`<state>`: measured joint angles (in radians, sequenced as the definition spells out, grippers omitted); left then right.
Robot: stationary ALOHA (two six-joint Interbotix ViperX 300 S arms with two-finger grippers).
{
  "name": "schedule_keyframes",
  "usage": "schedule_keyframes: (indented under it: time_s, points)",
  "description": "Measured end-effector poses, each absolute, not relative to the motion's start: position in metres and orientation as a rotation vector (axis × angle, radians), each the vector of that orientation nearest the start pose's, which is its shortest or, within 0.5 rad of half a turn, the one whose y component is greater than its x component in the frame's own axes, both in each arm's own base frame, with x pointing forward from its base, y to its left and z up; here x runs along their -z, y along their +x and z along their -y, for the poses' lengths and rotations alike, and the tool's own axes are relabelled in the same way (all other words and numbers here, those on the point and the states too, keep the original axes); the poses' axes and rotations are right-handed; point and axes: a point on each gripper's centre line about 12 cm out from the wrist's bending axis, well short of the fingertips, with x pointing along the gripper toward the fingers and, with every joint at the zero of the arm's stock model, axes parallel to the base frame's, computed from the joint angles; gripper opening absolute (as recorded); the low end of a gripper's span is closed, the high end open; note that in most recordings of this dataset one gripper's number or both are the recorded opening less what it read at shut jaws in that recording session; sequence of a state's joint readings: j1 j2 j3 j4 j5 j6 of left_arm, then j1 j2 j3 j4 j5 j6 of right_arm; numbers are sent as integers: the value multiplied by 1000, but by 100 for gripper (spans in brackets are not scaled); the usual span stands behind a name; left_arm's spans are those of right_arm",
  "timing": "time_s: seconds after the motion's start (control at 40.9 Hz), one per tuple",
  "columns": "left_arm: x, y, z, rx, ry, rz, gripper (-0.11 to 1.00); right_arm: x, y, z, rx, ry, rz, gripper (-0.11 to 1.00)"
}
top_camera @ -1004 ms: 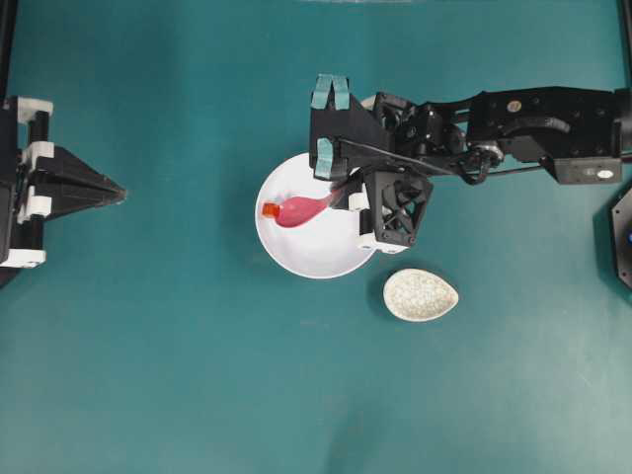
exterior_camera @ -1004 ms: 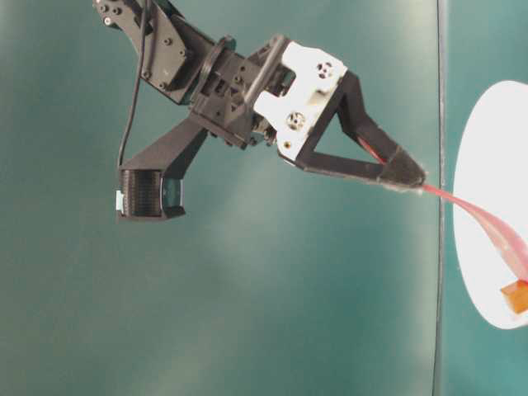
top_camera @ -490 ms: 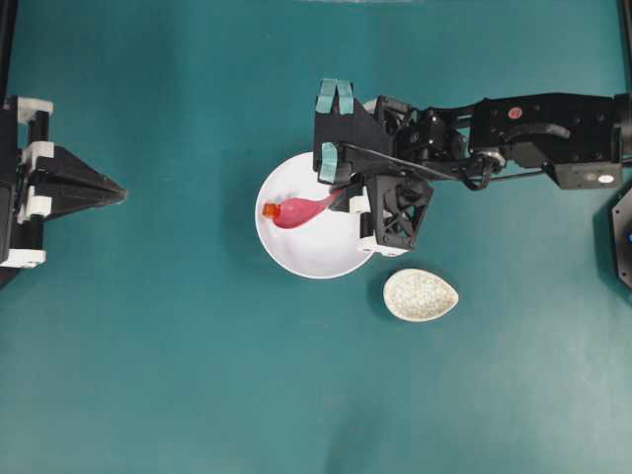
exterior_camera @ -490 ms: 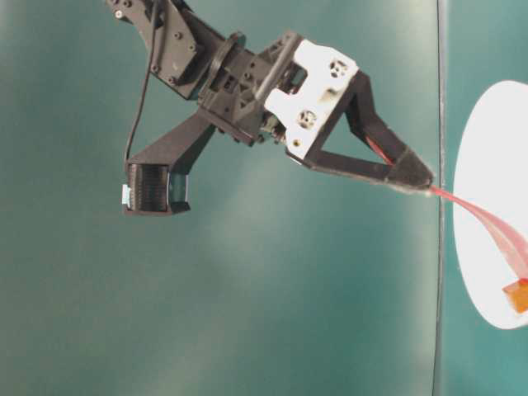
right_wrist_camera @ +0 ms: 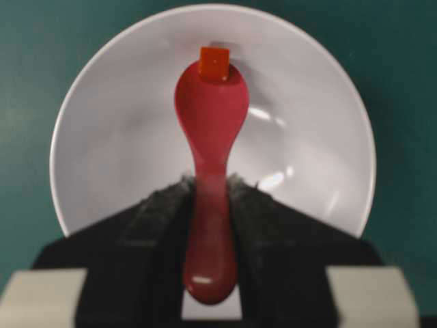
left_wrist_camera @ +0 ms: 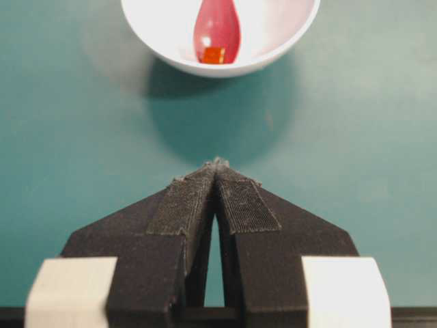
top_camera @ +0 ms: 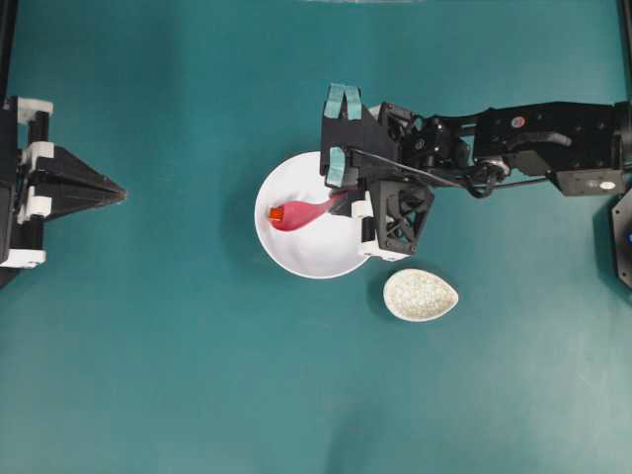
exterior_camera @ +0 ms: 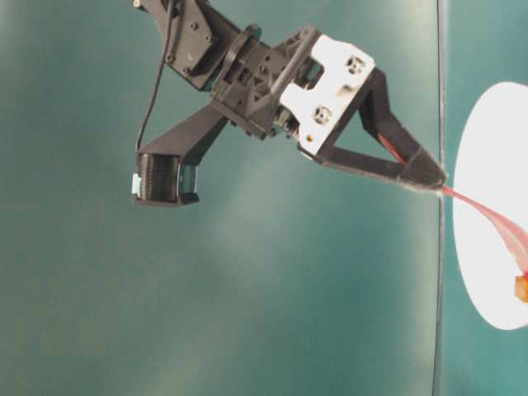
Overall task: Grip the spoon and scoop the red block from the bowl with right arm.
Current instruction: 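Push the spoon under the red cube and tilt it upward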
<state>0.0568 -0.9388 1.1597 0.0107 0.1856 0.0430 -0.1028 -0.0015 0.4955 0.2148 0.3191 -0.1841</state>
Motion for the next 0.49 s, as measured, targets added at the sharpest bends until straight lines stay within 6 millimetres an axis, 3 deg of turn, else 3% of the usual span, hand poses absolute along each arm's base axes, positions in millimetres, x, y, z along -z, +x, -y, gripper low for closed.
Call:
schedule_keyframes:
  time_s: [0.49]
  points:
    - [-240, 194, -11, -47, 42, -409, -1, -205, 370, 31, 88, 139, -691, 24]
